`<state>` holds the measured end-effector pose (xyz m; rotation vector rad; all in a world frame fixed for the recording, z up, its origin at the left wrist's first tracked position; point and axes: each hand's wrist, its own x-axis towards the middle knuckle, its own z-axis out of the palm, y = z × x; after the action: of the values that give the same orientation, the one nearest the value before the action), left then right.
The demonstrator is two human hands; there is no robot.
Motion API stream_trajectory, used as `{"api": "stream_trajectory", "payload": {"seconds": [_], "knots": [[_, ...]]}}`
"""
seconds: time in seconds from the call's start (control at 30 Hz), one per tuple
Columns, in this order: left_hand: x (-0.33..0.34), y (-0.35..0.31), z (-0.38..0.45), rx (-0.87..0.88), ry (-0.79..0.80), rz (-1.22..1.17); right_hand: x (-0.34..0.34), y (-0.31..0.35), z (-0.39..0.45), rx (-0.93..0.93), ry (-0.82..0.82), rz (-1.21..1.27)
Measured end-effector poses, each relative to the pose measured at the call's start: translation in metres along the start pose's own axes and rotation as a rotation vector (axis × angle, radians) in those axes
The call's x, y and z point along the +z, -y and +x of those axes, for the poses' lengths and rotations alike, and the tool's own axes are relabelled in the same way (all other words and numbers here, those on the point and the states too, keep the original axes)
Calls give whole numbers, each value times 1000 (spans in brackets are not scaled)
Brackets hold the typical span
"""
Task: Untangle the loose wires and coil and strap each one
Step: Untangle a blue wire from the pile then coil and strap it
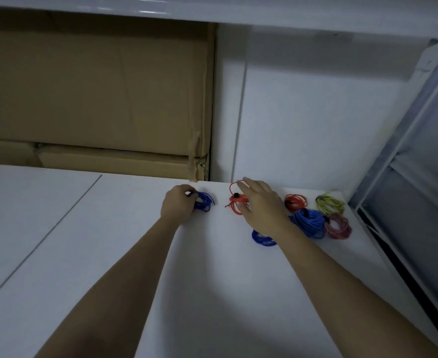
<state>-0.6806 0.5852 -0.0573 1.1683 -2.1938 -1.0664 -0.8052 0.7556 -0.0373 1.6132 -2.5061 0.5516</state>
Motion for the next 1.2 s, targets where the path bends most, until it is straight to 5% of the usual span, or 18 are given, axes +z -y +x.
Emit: {"api": "stream_trajectory", "payload": {"seconds": [0.13, 0.27, 0.53, 0.73, 0.87, 1.2], "knots": [[8, 7, 5, 57, -49, 289, 3, 3, 11, -44, 137, -267], [4, 10, 5, 205, -23, 203, 5, 3, 15, -92, 163, -359], [7, 4, -1, 224, 62, 368, 2, 0, 6, 29, 34, -5], [-5, -24, -23, 319, -160, 517, -18, -4, -17, 84, 14, 20], [-41, -38, -46, 409, -277, 791, -39, 11, -27, 78, 32, -105], [-196, -8, -140, 211, -417, 880, -64, 145, -9, -119, -52, -107]]}}
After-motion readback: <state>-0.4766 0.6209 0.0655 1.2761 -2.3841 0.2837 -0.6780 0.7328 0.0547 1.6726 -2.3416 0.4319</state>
